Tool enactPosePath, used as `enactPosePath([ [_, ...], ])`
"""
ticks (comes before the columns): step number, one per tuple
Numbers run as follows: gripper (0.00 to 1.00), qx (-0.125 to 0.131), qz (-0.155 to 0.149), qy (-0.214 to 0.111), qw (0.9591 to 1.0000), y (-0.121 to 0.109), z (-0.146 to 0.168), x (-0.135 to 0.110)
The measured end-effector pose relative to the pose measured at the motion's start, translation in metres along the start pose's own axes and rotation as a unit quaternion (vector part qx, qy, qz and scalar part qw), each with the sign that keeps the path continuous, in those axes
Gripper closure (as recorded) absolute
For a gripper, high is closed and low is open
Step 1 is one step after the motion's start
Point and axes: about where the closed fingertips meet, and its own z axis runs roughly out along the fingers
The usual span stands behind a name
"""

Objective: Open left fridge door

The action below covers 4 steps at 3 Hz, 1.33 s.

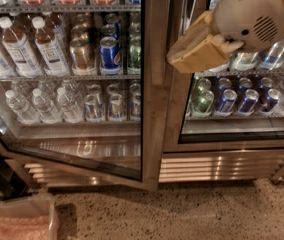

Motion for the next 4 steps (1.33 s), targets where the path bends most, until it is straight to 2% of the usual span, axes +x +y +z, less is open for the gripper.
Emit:
enactPosePath([
  [1,1.0,-0.045,0.013,-0.028,0.9985,0.028,-0.009,-0.008],
  [2,1.0,-0.099,0.036,-0.049,0.9932,0.074,-0.045,-0.012],
  [3,1.0,-0.085,0.075,-0.022,0.9933,0.084,-0.071,-0.006],
  [4,0.81,-0.074,0.076,-0.021,0.9942,0.081,-0.071,-0.007],
])
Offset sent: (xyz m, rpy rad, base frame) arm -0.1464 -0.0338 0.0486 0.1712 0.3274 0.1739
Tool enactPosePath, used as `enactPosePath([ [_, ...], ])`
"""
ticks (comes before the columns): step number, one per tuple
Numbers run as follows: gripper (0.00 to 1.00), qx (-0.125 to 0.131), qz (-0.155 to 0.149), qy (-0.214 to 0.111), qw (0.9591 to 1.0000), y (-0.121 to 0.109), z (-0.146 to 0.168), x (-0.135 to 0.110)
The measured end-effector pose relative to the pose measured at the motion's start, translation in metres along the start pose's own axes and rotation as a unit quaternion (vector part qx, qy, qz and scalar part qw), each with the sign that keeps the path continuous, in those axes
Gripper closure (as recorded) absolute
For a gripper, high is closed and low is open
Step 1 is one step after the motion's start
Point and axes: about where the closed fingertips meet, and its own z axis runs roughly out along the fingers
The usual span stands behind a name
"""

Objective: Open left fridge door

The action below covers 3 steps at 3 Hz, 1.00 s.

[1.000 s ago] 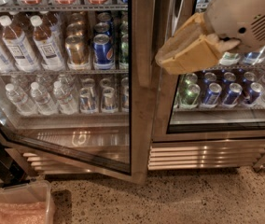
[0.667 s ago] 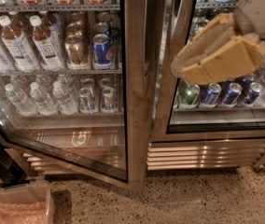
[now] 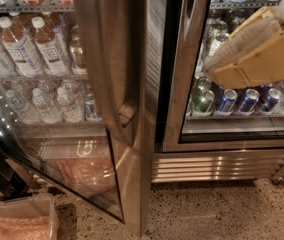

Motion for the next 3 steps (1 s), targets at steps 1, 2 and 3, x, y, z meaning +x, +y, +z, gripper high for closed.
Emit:
enactPosePath([
  [1,0.58,0.006,-0.002,-0.002,1.0,-0.0007,-0.0005,-0.0028],
  [2,0.34,0.006,-0.002,-0.002,1.0,-0.0007,-0.0005,-0.0028],
  [3,0.11,0.006,-0.002,-0.002,1.0,-0.0007,-0.0005,-0.0028],
])
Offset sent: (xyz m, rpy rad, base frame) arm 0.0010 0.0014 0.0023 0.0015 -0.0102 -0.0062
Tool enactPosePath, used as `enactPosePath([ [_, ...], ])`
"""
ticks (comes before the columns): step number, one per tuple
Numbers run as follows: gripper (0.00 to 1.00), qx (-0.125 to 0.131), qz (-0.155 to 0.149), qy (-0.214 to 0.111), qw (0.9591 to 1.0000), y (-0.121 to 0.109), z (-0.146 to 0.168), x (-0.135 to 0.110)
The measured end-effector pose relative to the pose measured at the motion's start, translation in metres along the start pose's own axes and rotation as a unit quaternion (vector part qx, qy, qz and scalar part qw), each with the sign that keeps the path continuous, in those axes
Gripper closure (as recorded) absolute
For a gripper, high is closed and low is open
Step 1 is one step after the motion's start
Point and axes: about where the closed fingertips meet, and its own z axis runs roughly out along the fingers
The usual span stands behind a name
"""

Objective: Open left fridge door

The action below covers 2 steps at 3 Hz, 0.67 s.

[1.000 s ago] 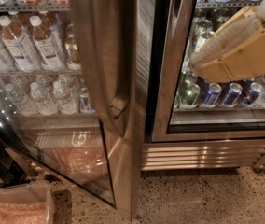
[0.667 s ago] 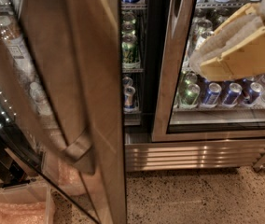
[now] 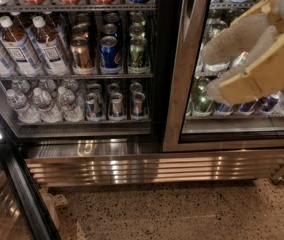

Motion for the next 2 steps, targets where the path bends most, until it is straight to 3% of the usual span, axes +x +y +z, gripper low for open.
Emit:
enactPosePath([
  [1,0.0,0.0,0.0,0.0,1.0,0.0,0.0,0.0],
  [2,0.0,0.0,0.0,0.0,1.0,0.0,0.0,0.0],
])
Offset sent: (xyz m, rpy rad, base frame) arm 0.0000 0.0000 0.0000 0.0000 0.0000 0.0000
